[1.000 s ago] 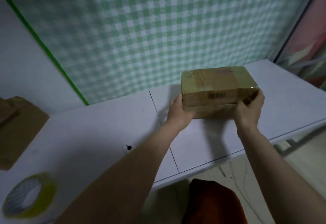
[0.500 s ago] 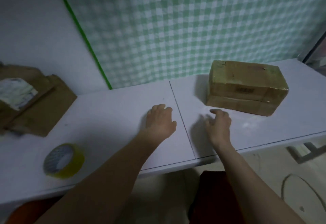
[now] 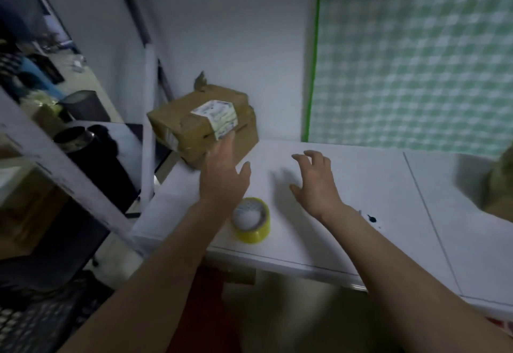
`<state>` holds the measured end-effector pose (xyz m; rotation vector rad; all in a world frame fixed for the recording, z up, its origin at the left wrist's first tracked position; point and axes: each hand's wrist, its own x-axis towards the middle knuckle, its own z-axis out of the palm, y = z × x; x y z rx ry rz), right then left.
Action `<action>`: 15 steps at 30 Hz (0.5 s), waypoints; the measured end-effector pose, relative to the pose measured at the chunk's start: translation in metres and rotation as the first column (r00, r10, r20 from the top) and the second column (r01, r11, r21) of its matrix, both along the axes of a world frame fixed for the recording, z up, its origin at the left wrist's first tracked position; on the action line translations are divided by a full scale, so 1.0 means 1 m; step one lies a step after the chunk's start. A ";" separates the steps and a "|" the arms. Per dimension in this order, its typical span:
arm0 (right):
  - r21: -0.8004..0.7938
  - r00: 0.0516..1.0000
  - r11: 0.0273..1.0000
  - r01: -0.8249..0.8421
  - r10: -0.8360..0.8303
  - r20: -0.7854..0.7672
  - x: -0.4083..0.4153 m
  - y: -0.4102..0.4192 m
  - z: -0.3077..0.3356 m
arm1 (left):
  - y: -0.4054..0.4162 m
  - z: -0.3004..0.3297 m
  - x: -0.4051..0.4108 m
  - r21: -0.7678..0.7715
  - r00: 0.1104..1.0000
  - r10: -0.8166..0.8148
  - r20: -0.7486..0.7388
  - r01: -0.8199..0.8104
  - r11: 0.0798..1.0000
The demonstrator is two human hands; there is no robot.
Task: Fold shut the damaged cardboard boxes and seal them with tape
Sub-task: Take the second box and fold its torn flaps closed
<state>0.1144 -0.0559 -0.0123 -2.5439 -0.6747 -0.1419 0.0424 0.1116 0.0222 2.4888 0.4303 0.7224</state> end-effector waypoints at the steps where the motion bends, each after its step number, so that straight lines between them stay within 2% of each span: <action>1: 0.022 1.000 0.999 -0.027 0.028 -0.007 -0.002 0.018 0.003 | 0.016 0.005 -0.004 -0.057 0.997 0.066 0.049 -0.063 0.996; 3: 0.058 0.997 0.996 -0.073 0.074 -0.019 -0.008 0.050 0.009 | 0.049 0.008 -0.008 -0.198 0.971 0.207 0.118 -0.181 0.963; 5: 0.083 0.993 0.990 -0.113 0.115 -0.021 -0.012 0.076 0.013 | 0.078 0.012 -0.004 -0.457 0.941 0.323 0.100 -0.244 0.855; 7: 0.107 0.989 0.985 -0.138 0.142 -0.031 -0.015 0.095 0.016 | 0.102 0.014 0.006 -0.733 0.935 0.353 -0.039 -0.267 0.626; 9: 0.107 0.986 0.981 -0.159 0.163 -0.030 -0.016 0.108 0.017 | 0.121 0.016 0.017 -0.901 0.950 0.279 -0.138 -0.238 0.363; 11: 0.097 0.984 0.980 -0.172 0.175 -0.024 -0.016 0.116 0.016 | 0.134 0.014 0.029 -0.989 0.979 0.179 -0.095 -0.114 0.097; 12: 0.094 0.984 0.980 -0.174 0.176 -0.022 -0.016 0.119 0.016 | 0.137 0.013 0.033 -0.997 0.988 0.132 -0.077 -0.081 0.021; 15: 0.104 0.986 0.982 -0.161 0.164 -0.020 -0.014 0.118 0.012 | 0.140 0.012 0.041 -0.998 0.997 0.060 -0.056 -0.053 -0.044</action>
